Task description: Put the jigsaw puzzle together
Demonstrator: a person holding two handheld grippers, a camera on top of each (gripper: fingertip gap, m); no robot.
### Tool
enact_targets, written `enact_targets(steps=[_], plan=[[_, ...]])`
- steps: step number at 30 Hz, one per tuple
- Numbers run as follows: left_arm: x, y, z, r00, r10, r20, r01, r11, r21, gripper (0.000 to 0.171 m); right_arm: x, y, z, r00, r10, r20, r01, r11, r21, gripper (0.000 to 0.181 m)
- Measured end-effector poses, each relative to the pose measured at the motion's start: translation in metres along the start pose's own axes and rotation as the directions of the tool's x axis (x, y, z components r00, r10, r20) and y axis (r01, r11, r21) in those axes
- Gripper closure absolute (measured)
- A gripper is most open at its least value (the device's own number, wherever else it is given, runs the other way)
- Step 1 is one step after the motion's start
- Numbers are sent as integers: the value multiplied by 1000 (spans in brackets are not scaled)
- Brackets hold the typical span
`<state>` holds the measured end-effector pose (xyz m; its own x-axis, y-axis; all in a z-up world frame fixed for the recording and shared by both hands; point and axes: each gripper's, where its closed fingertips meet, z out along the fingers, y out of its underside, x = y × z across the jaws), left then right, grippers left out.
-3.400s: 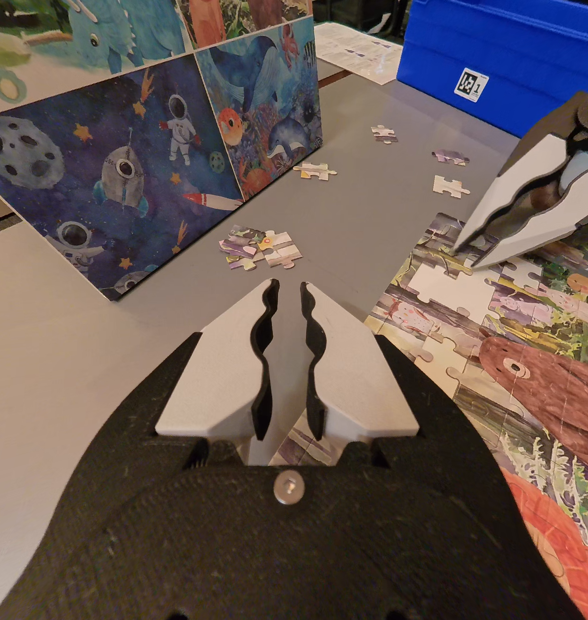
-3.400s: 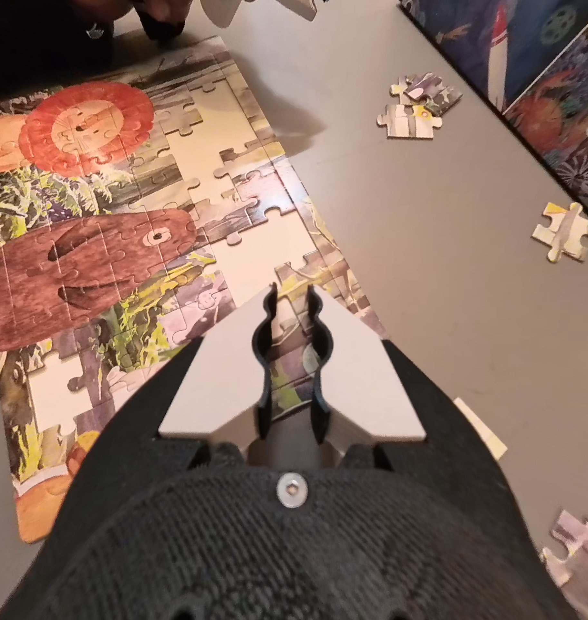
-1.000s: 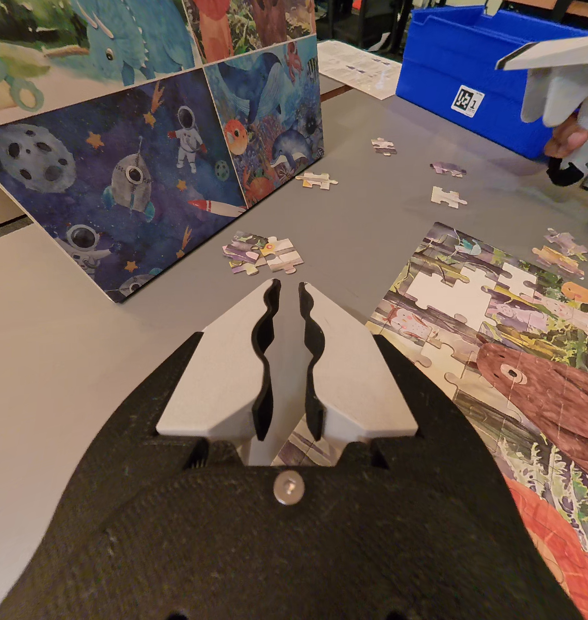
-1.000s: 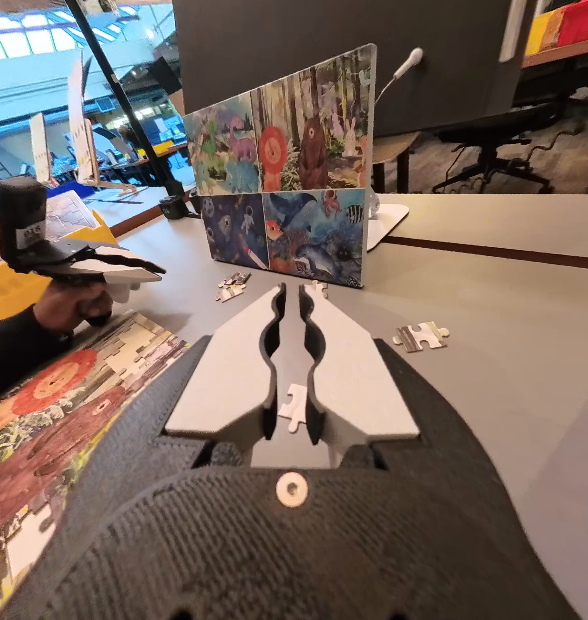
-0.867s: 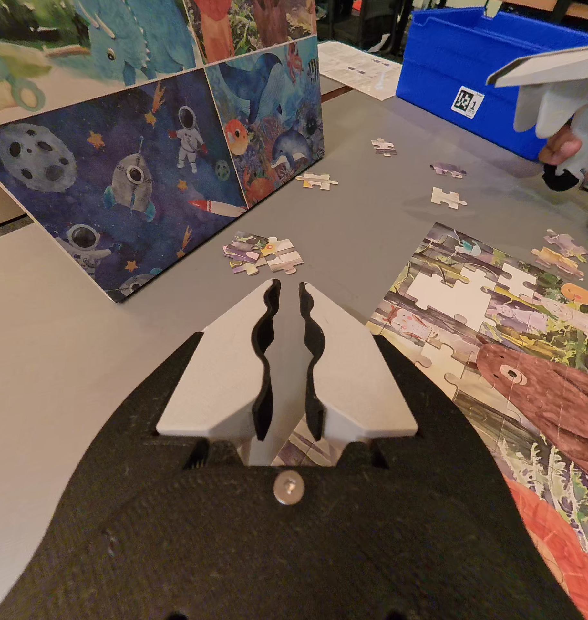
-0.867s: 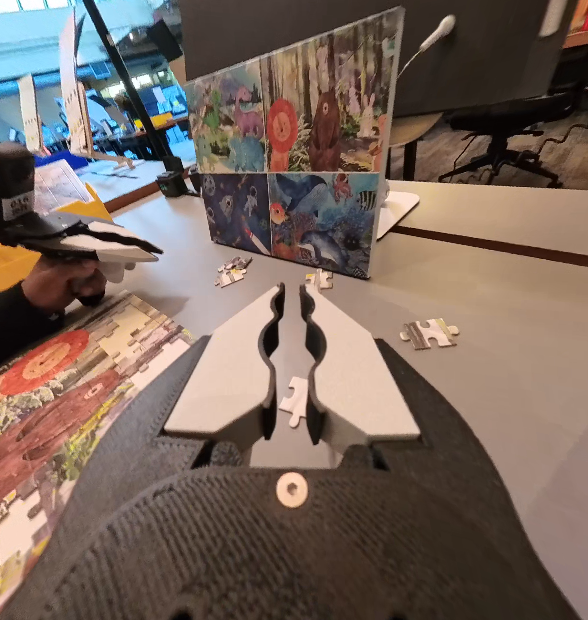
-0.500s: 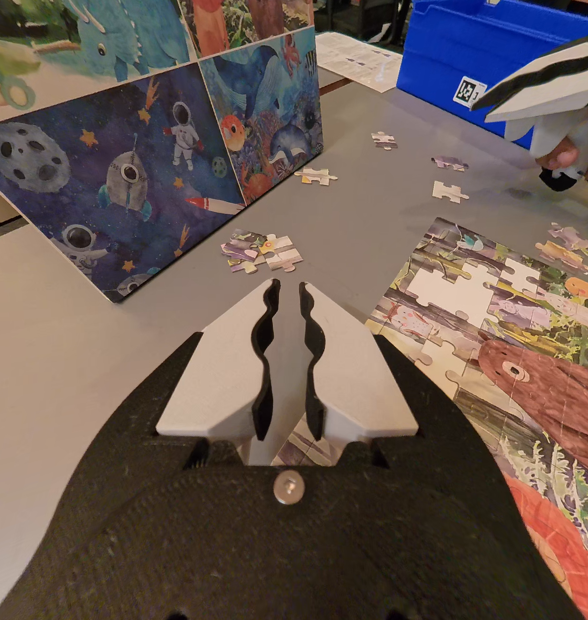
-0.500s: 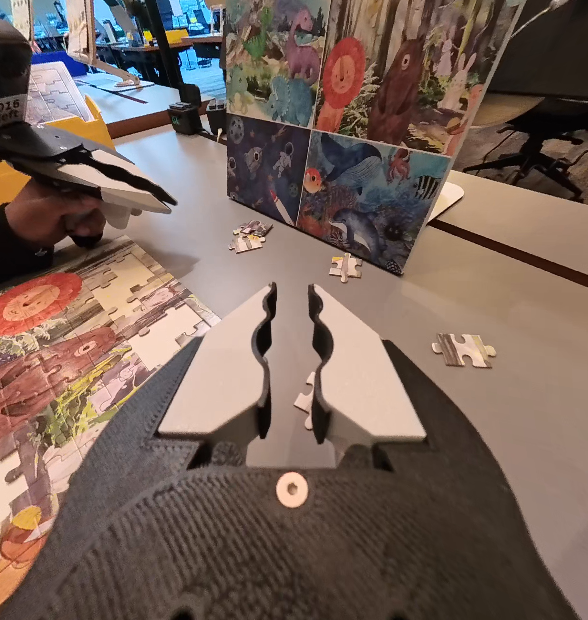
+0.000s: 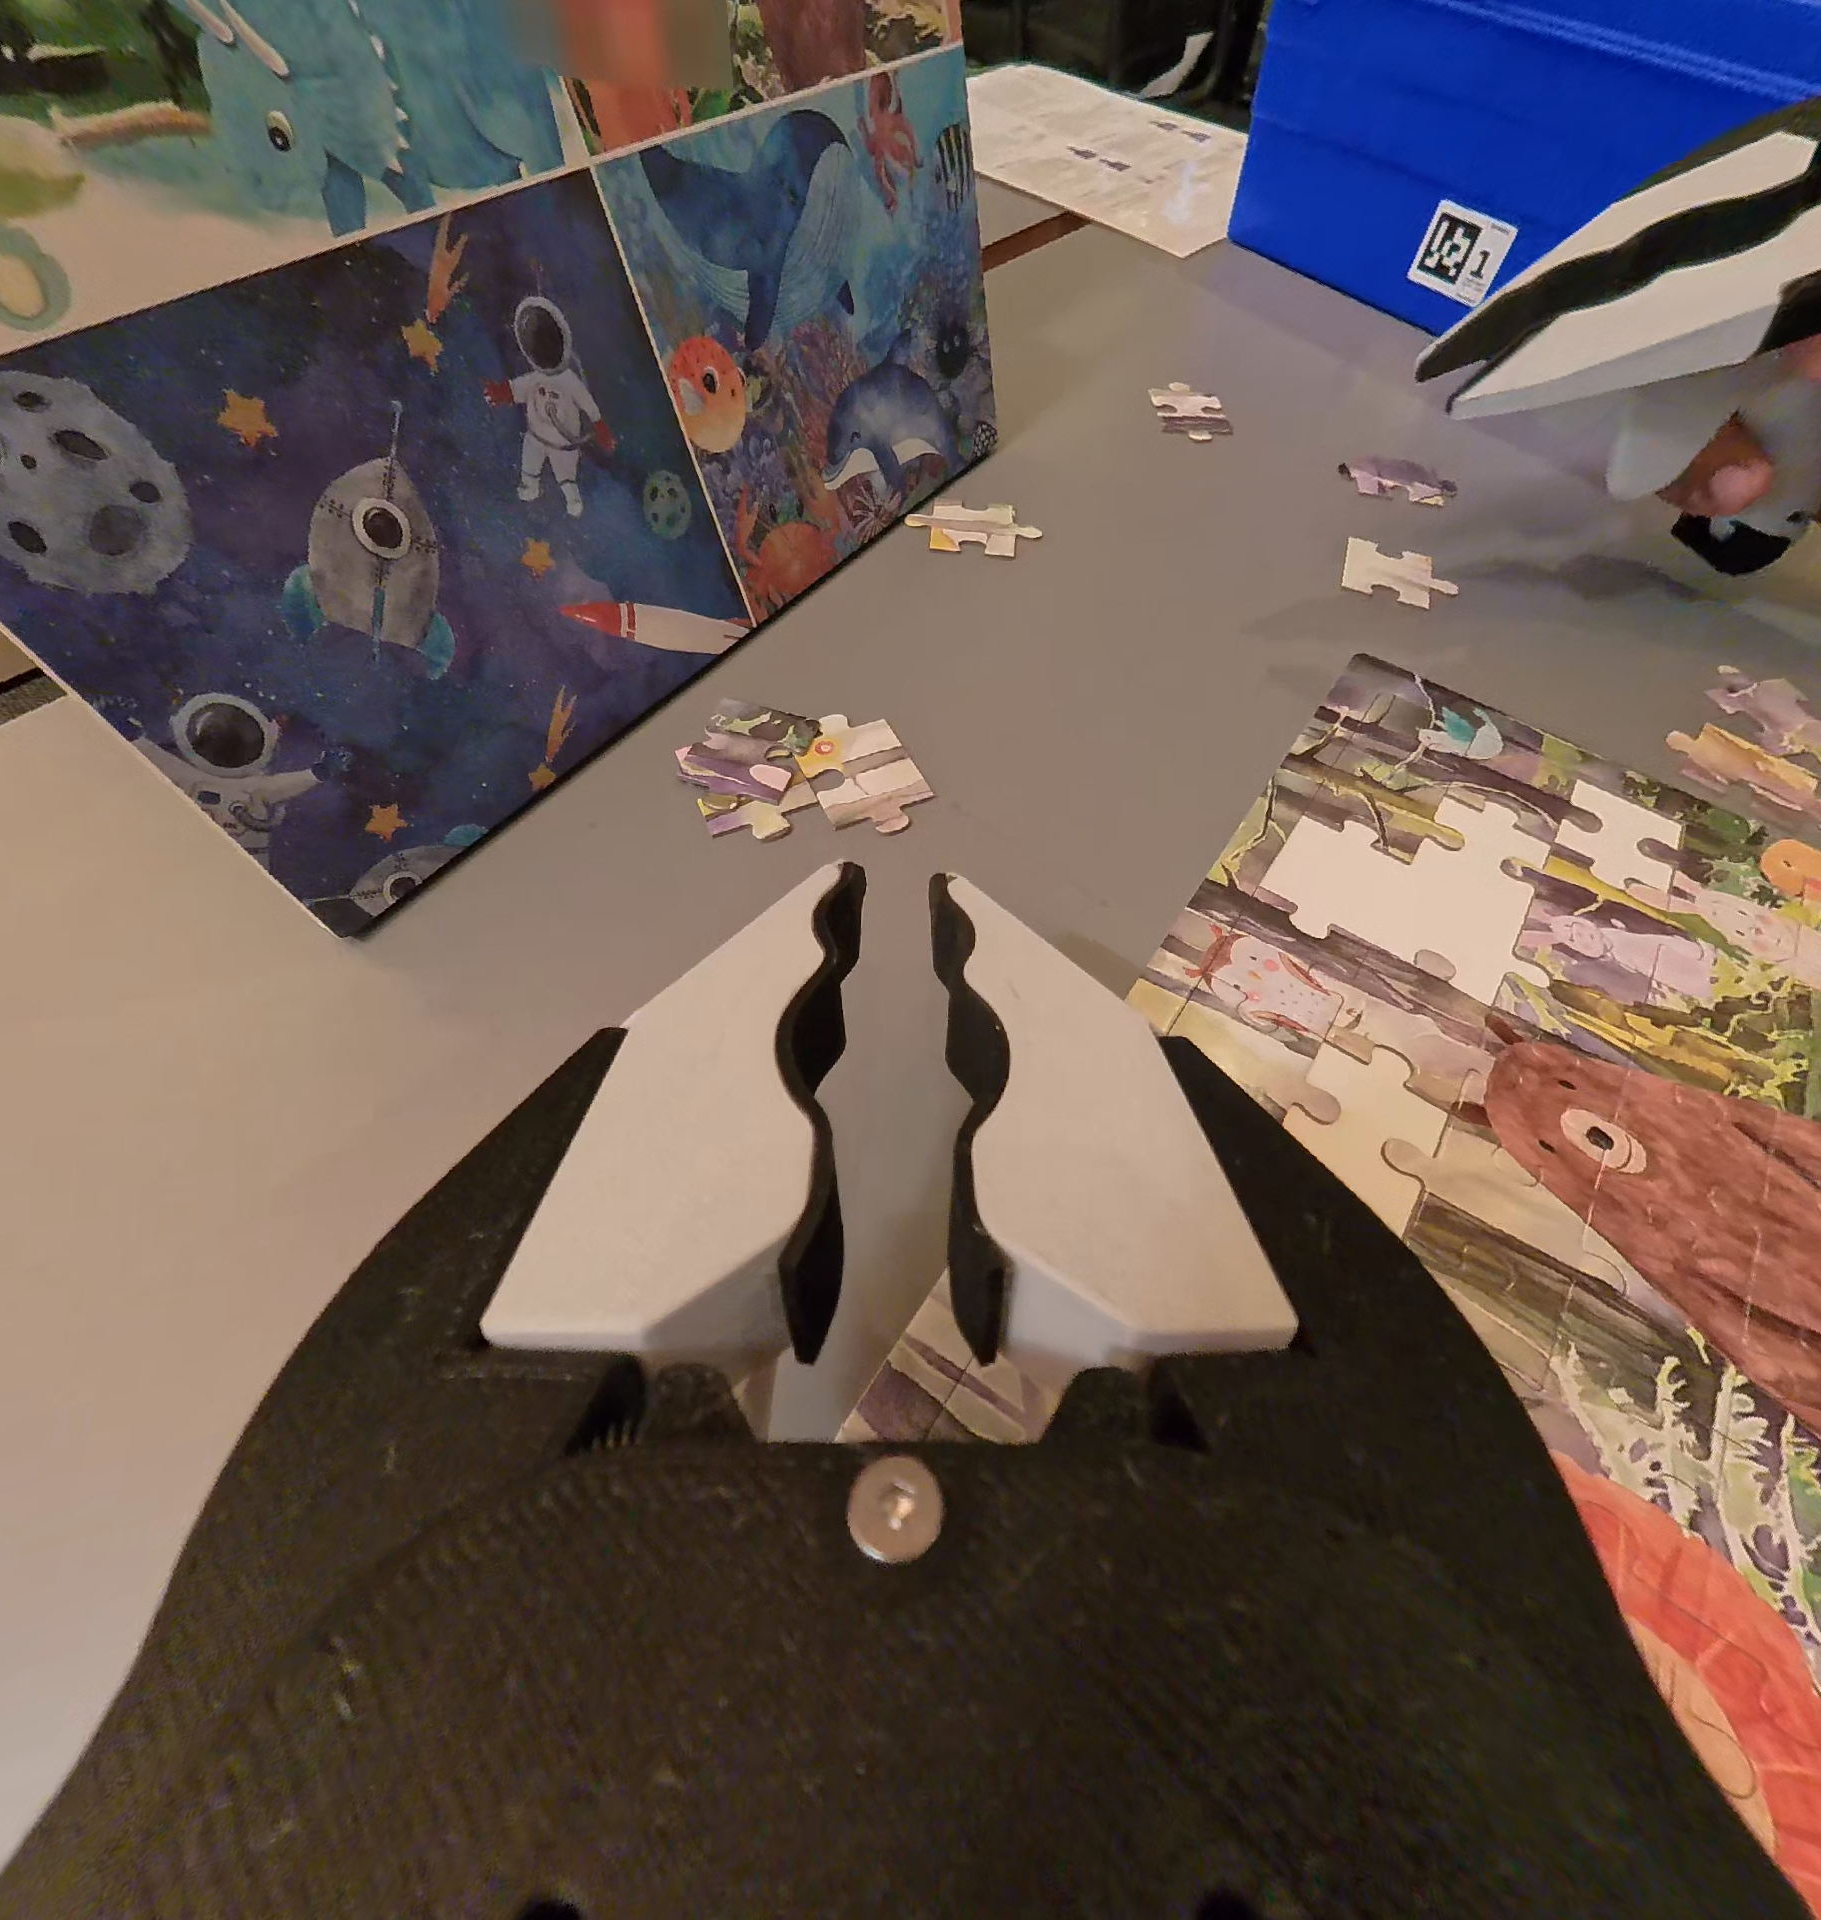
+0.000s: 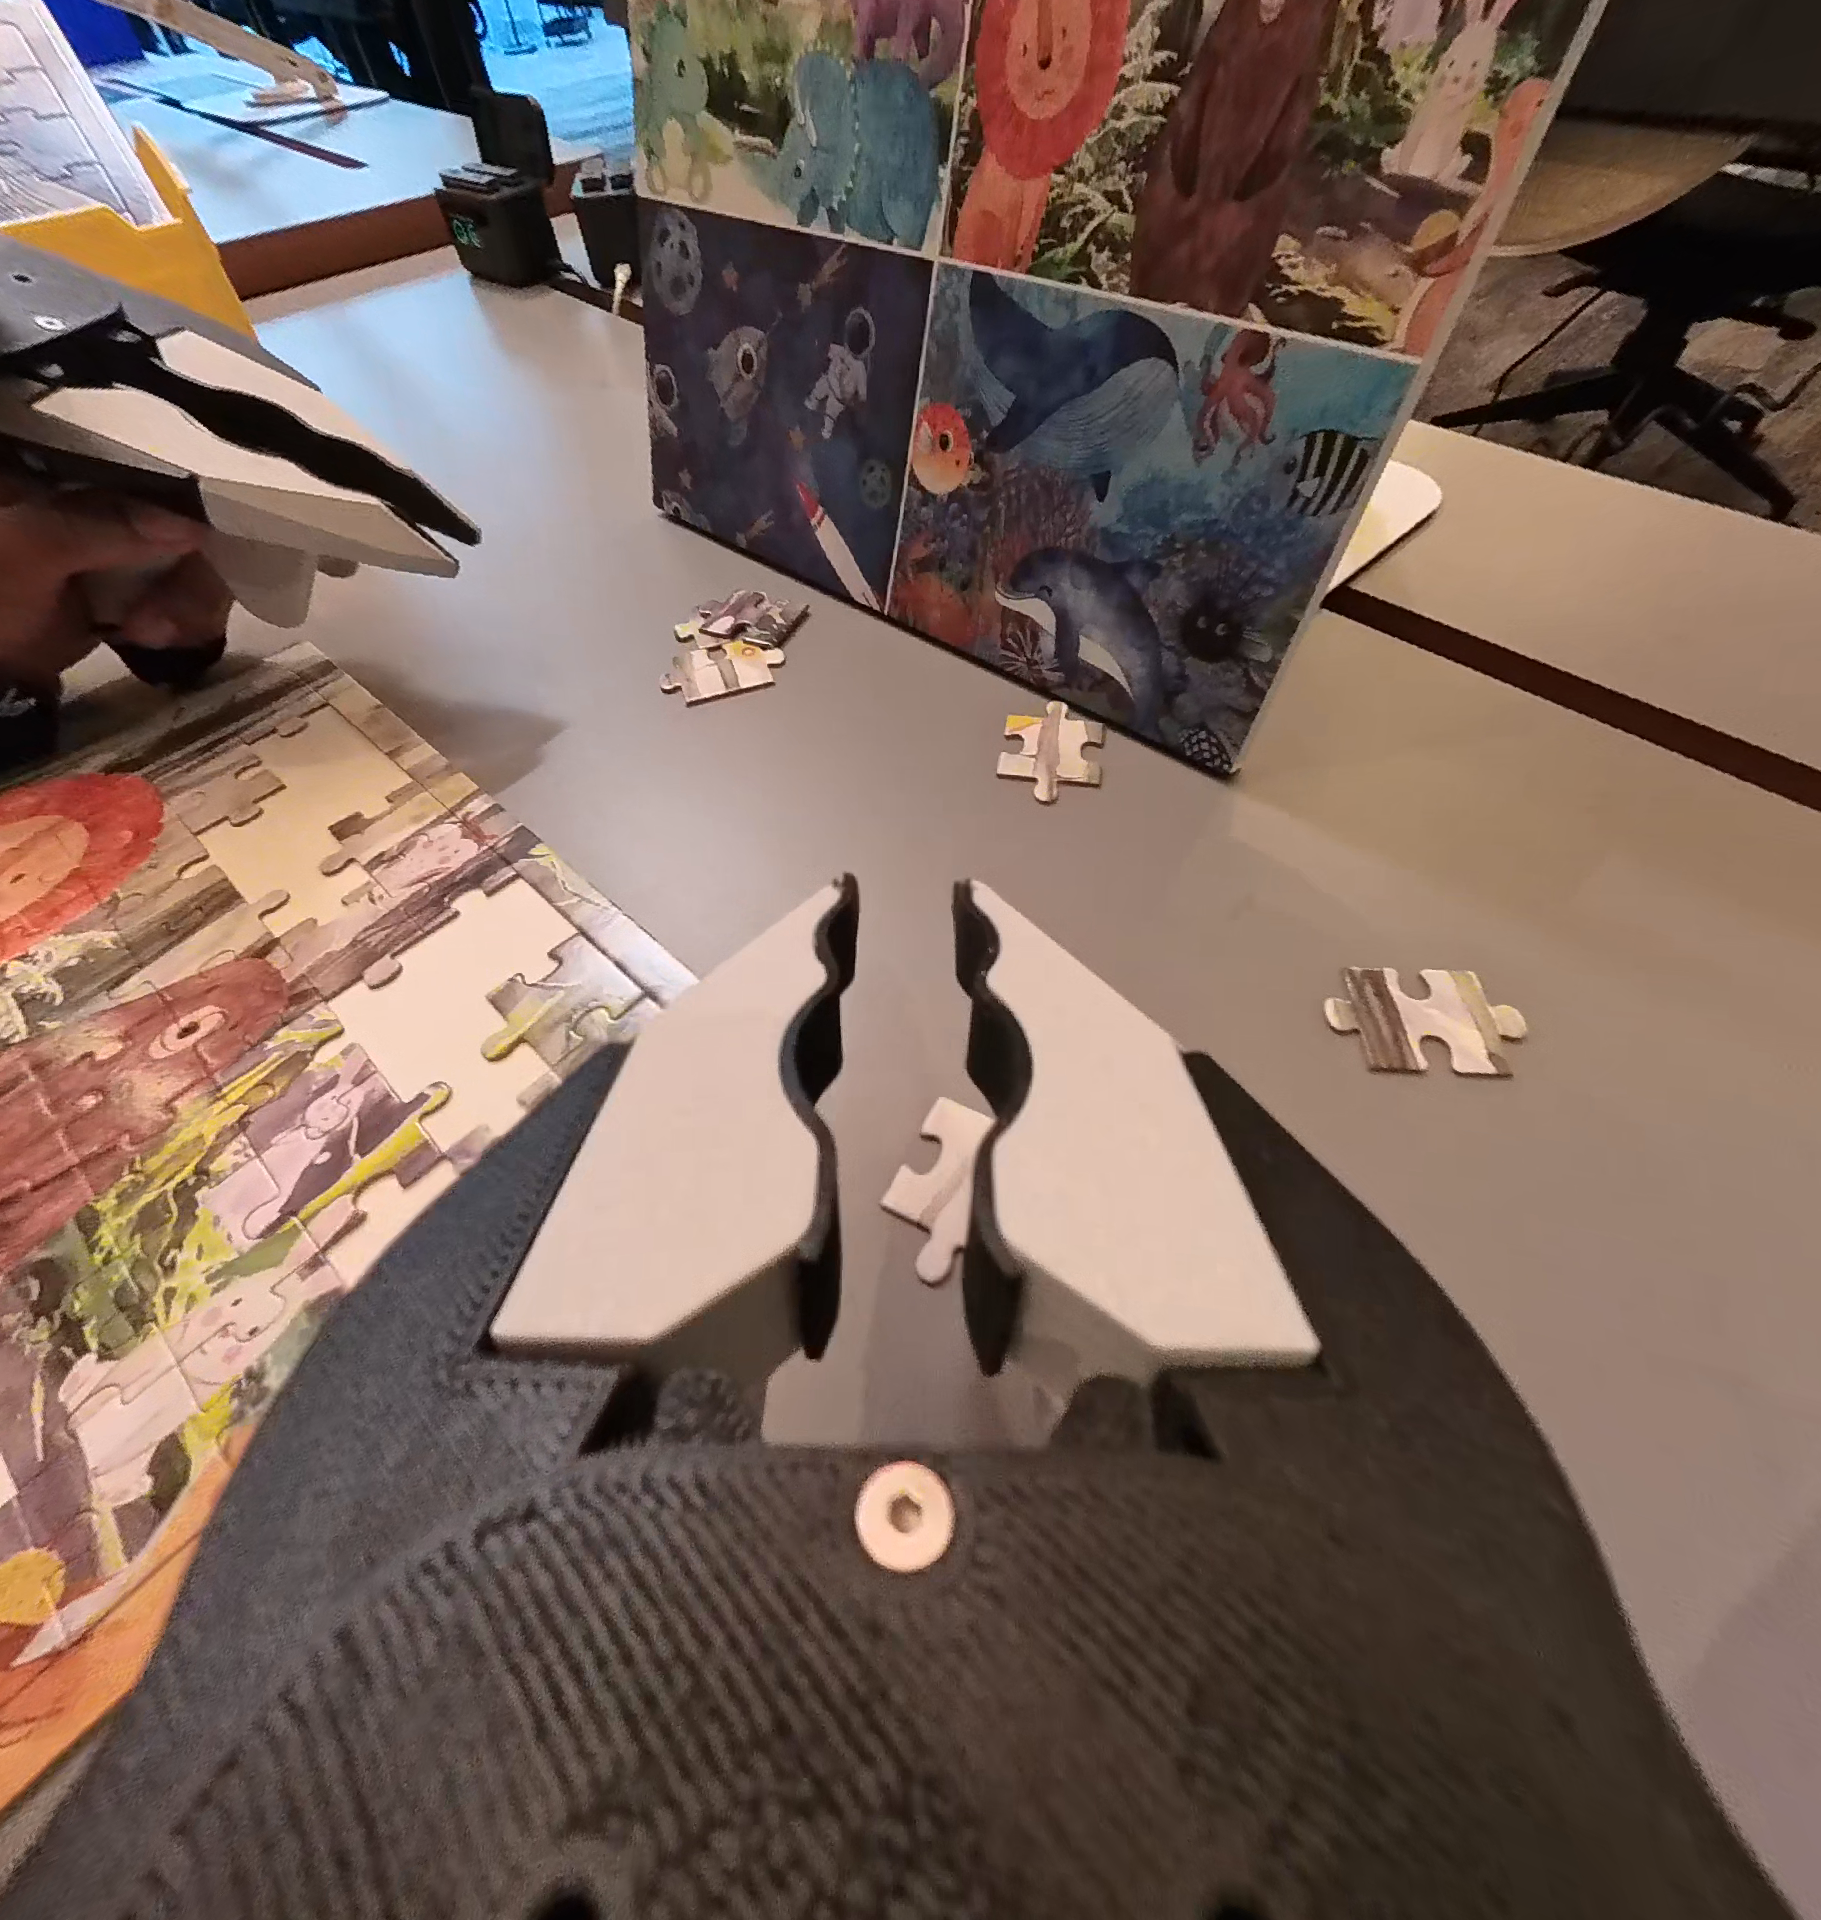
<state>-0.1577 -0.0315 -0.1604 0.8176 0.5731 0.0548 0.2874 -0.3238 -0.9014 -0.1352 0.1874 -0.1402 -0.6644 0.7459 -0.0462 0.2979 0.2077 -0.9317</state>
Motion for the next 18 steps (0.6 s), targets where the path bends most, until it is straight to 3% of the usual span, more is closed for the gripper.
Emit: enact_targets(steps=[18], plan=[[0,1,1,1000,3,1,-3,1000,-9,161,30,-35,-39,987,10,-163,22,980,196,170]])
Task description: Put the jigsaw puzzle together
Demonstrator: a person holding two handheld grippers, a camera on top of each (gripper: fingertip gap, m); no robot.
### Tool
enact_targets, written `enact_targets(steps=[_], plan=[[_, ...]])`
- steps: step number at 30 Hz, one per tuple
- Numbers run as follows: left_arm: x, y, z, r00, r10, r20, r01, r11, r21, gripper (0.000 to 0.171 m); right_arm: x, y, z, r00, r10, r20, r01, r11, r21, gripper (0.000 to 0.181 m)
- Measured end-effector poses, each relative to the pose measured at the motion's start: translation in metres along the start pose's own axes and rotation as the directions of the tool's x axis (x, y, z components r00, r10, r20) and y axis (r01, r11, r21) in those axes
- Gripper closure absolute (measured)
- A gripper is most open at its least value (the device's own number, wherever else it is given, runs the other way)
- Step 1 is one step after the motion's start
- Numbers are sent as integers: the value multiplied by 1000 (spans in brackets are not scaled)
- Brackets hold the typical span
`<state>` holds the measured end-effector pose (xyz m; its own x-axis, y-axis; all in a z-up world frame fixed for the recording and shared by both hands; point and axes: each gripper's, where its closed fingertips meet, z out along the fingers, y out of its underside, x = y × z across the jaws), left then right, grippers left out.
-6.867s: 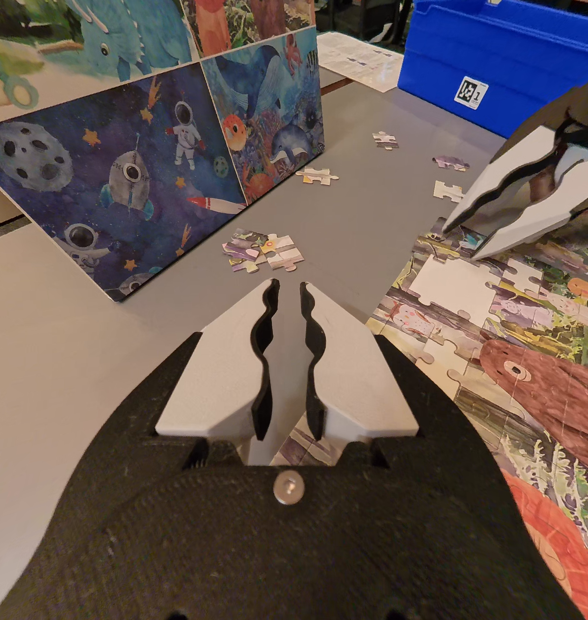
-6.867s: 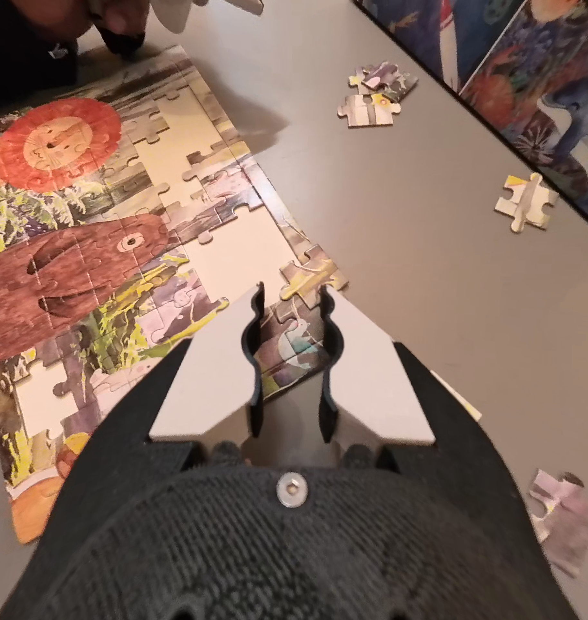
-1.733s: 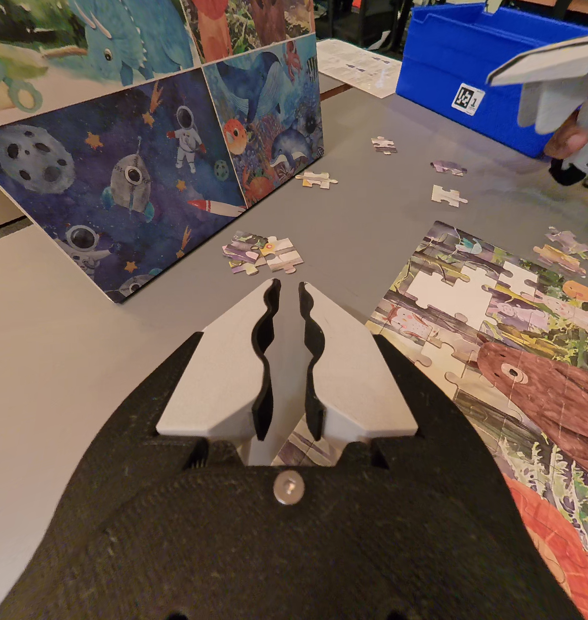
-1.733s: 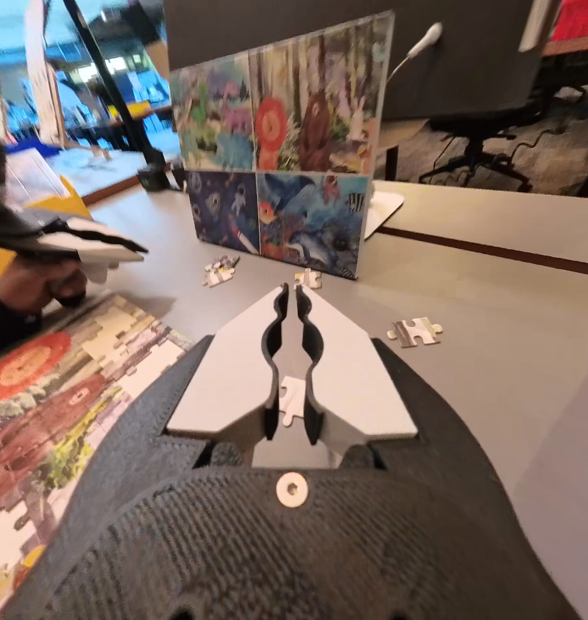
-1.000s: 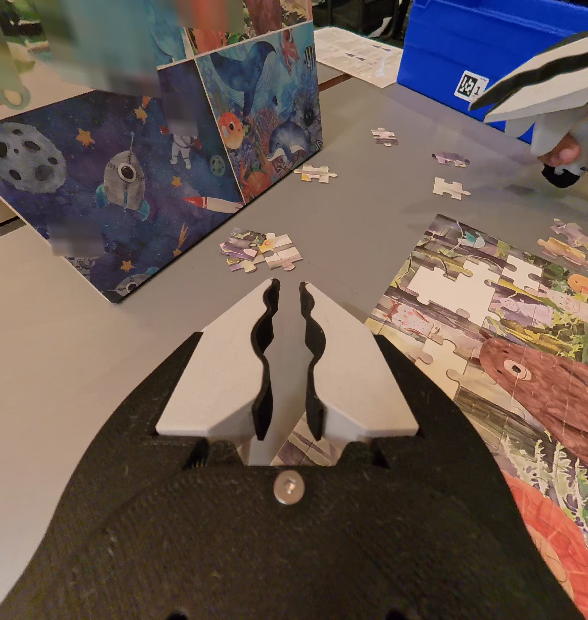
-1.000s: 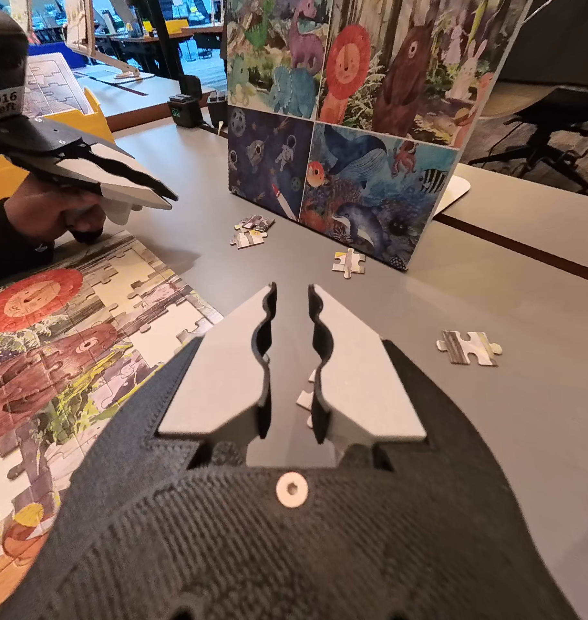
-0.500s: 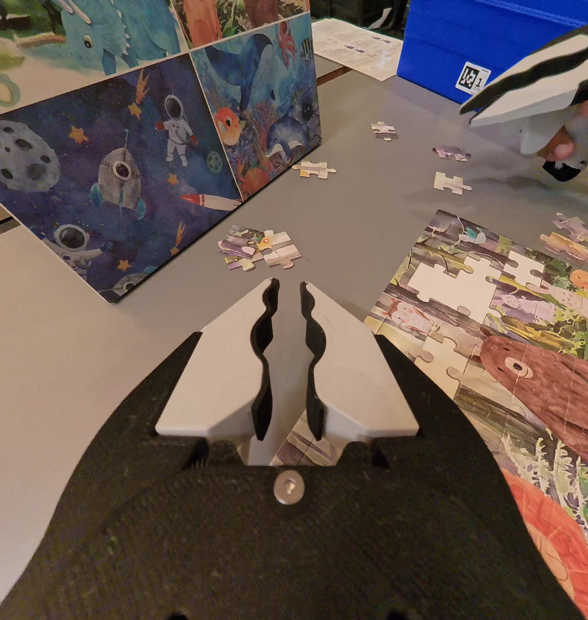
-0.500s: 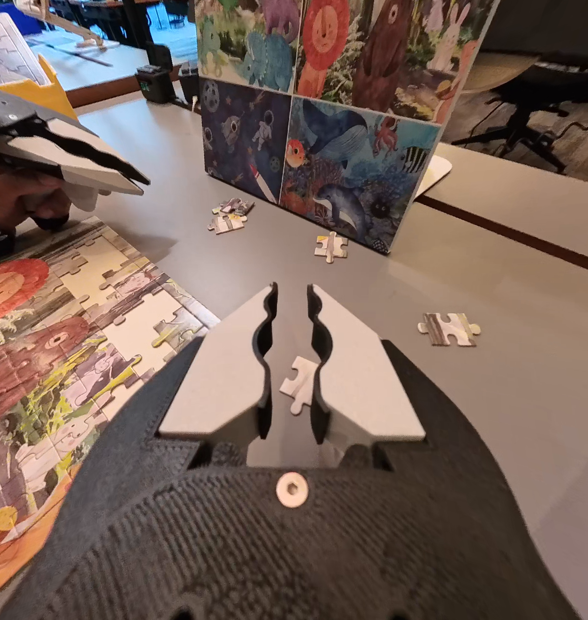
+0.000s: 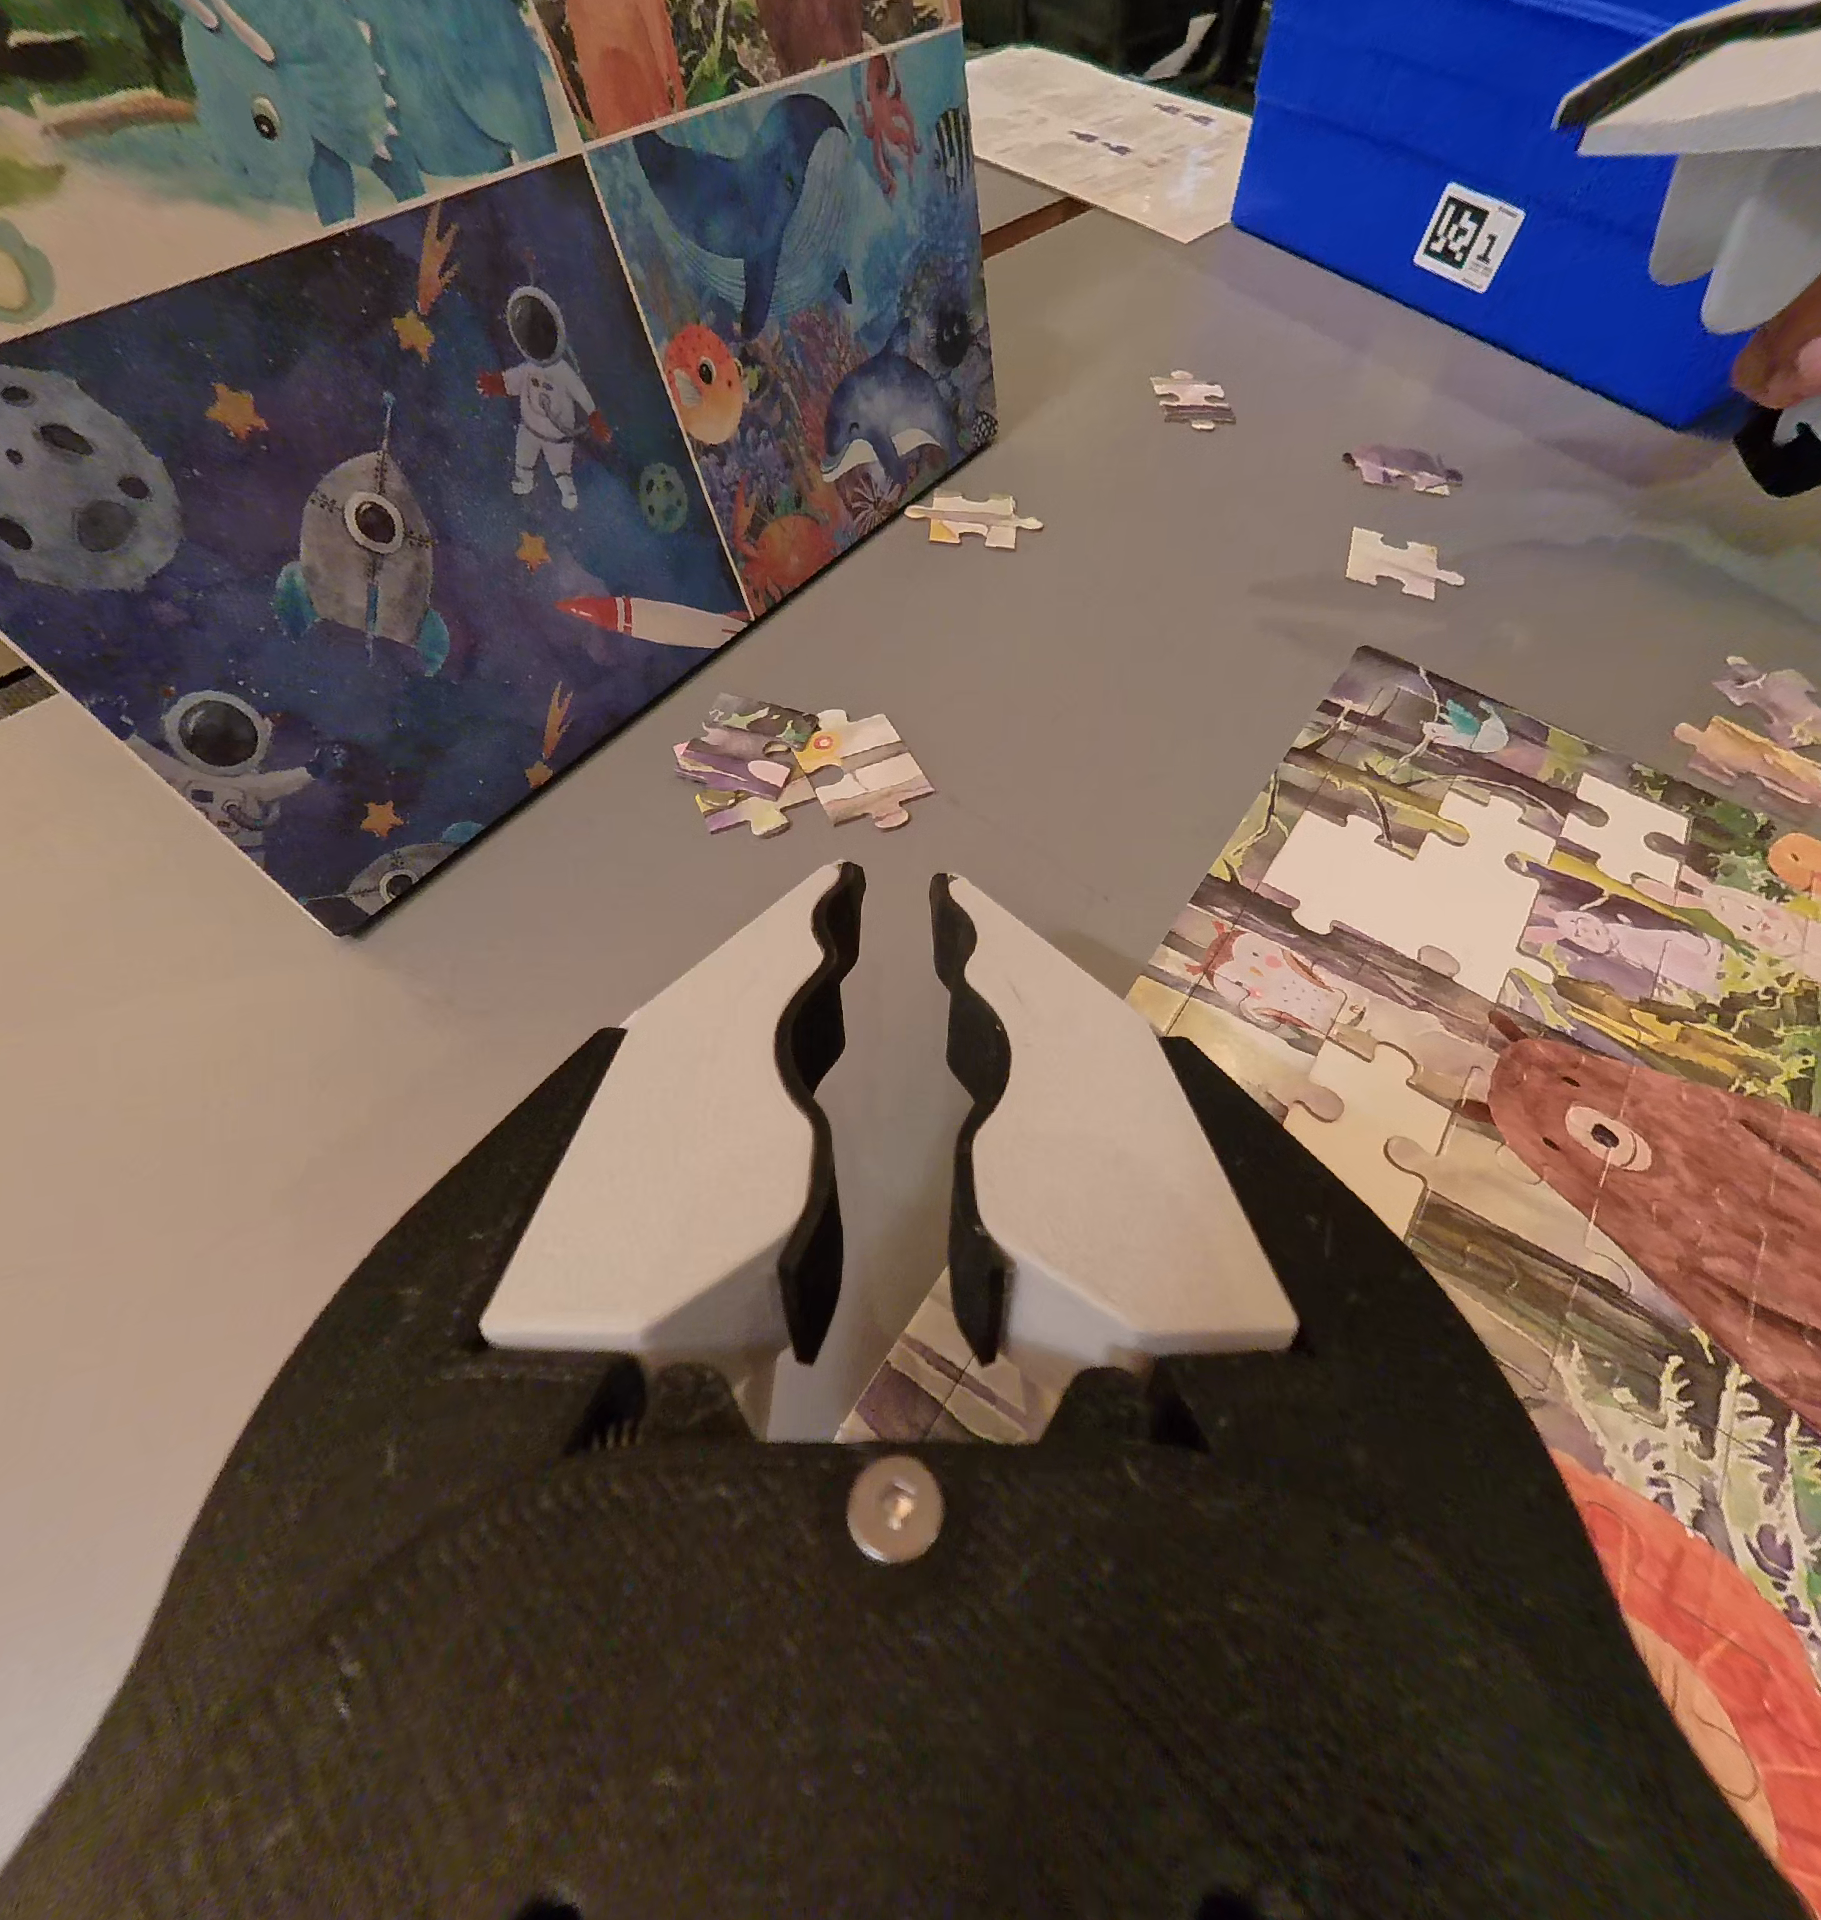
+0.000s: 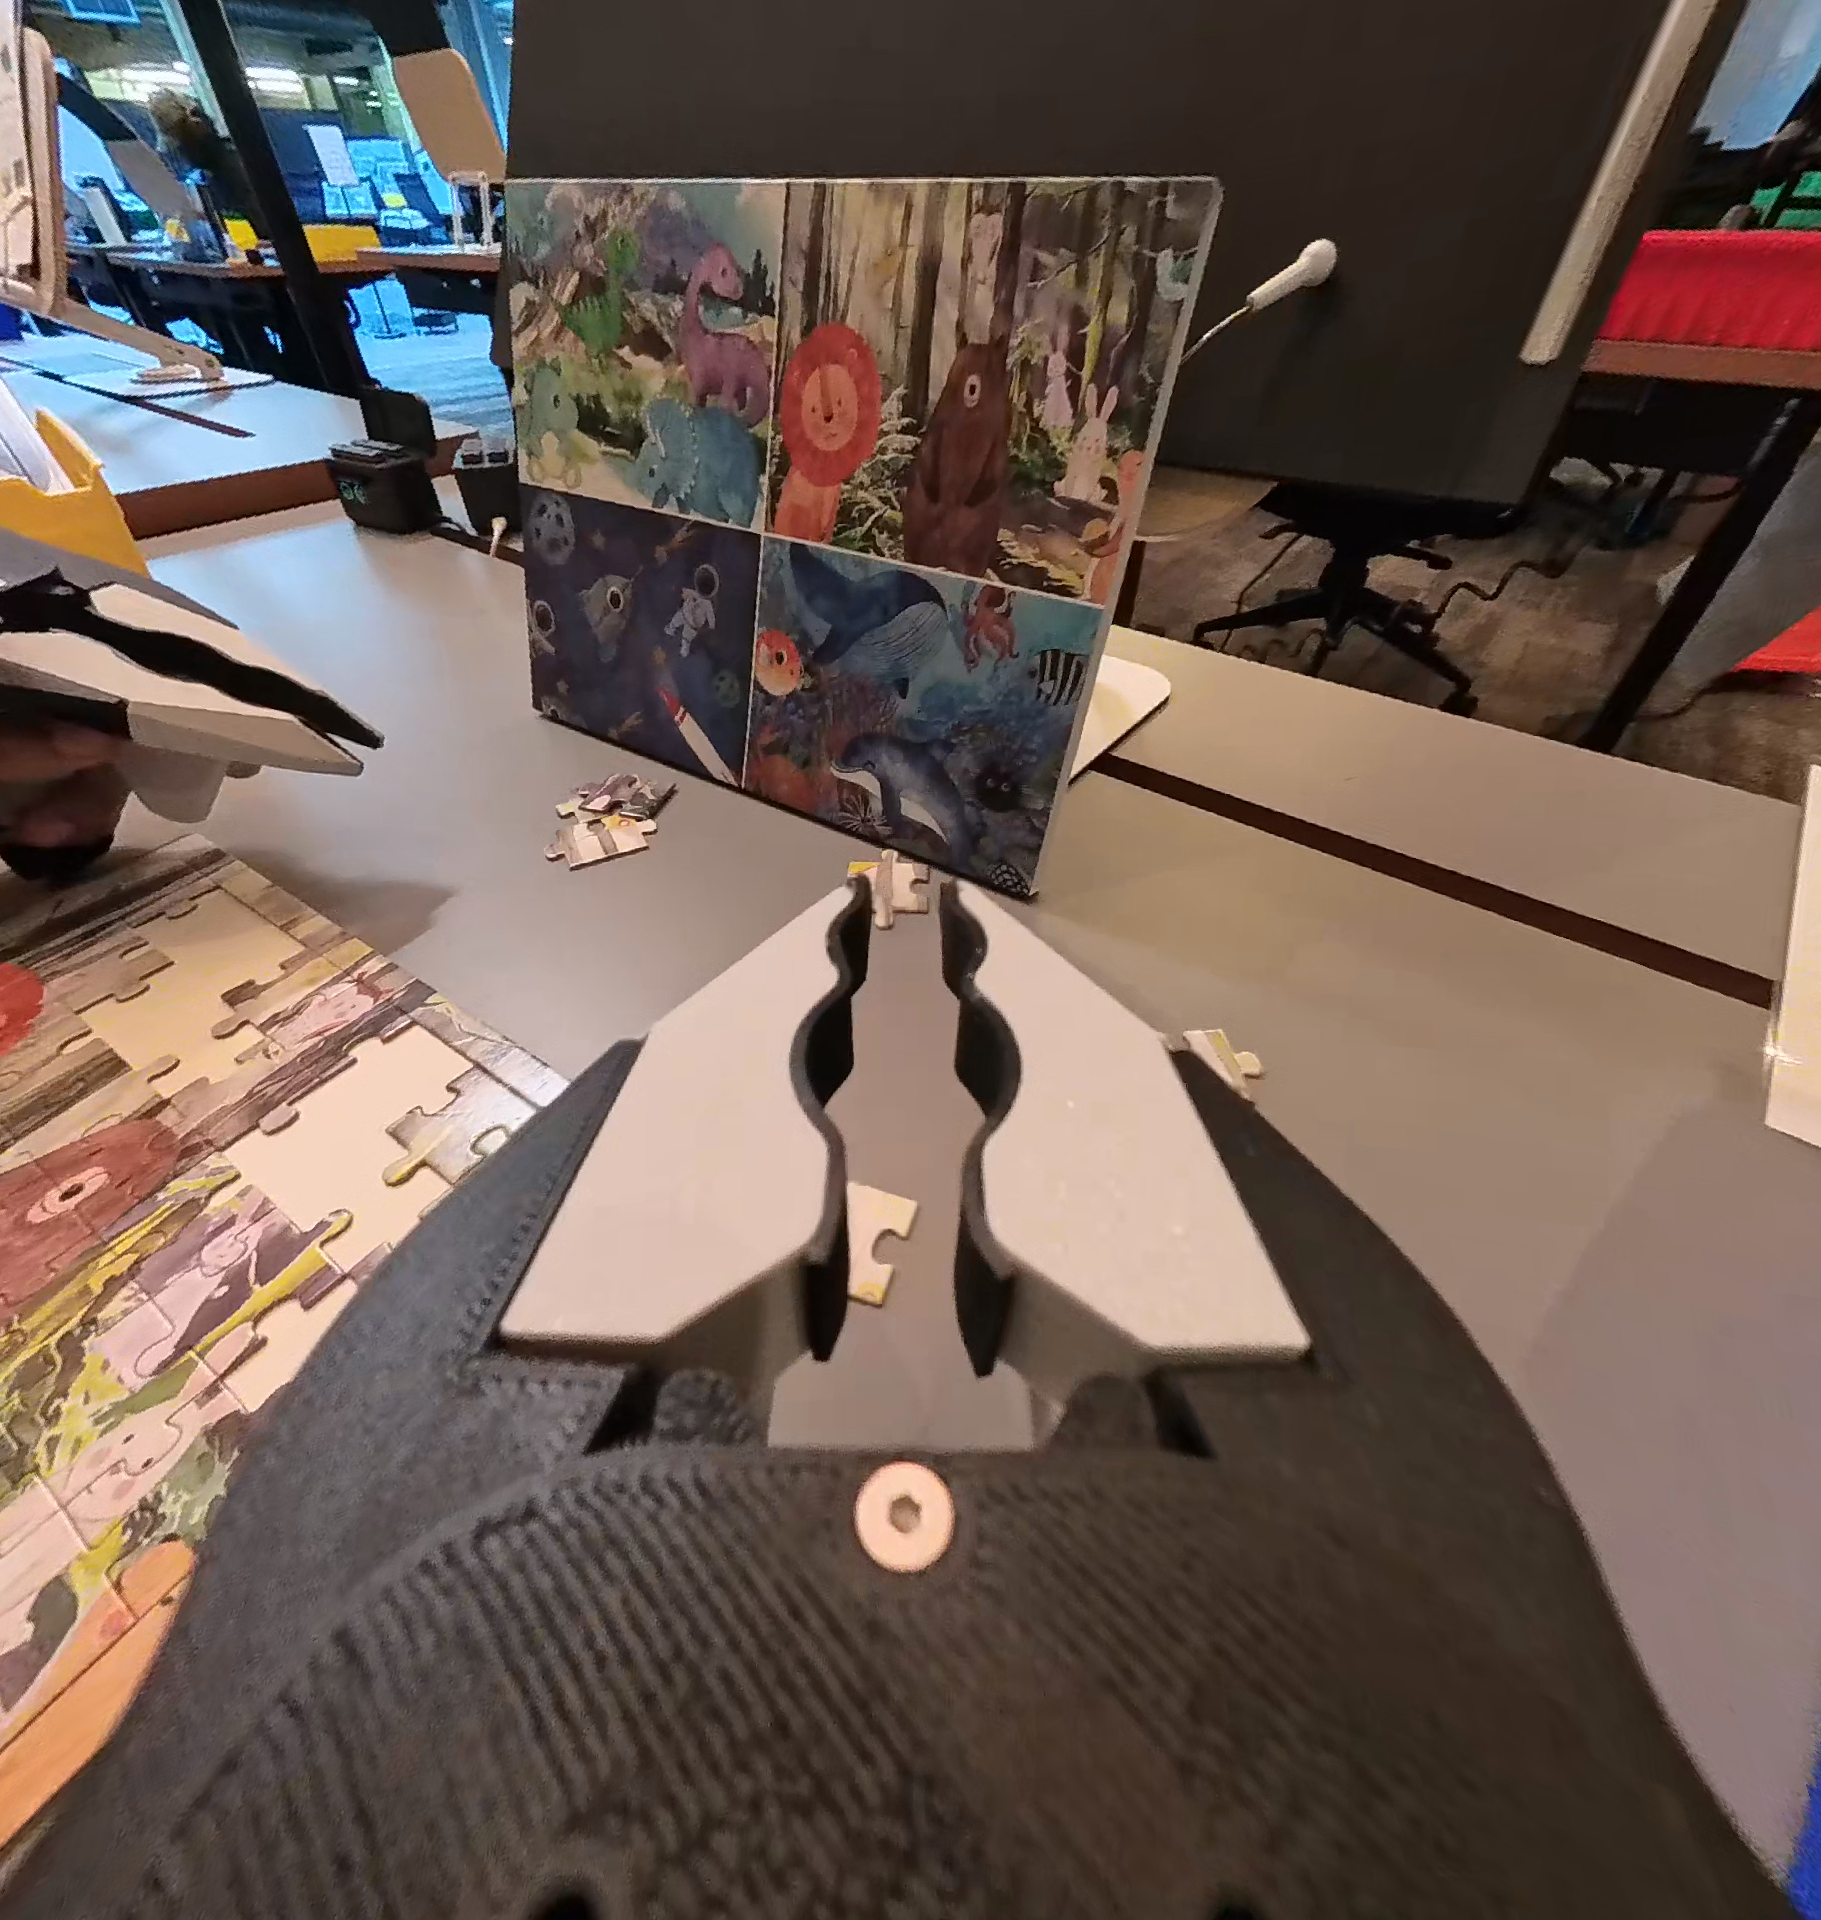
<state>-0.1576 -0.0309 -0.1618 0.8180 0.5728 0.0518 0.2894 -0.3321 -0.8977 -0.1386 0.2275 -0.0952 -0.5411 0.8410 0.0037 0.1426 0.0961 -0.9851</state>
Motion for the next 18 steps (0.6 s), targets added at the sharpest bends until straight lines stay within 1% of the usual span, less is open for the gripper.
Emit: enact_targets(steps=[7,18], plan=[[1,1,1,1000,9,2,-9,1000,-11,161,6,-8,-6,1000,11,-24,-10,999,44,167],[1,2,2,1000,8,0,-8,1000,-18,160,6,1,-2,999,32,-12,-32,999,-4,164]])
